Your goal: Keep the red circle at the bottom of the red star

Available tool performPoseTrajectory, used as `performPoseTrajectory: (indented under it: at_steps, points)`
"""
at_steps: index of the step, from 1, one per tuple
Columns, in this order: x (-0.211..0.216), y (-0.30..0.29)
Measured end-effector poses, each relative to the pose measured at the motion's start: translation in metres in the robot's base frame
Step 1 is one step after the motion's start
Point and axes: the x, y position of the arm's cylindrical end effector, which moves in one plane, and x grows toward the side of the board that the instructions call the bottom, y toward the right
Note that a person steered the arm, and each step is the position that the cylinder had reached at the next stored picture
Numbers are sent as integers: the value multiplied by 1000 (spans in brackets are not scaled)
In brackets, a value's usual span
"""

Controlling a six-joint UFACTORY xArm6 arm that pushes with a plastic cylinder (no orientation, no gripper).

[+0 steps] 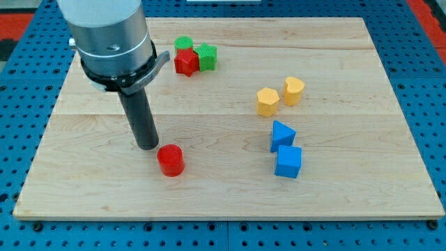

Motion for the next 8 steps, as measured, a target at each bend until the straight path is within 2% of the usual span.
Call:
performPoseTrajectory:
  at_steps: [1, 2, 3, 4, 5, 6, 7, 8]
  points:
    - [41, 2]
    - [70, 36]
    - [26, 43]
    - [-30, -6]
    - [-20, -7]
    - [-37, -68]
    - [-67, -13]
    - [-69, 35]
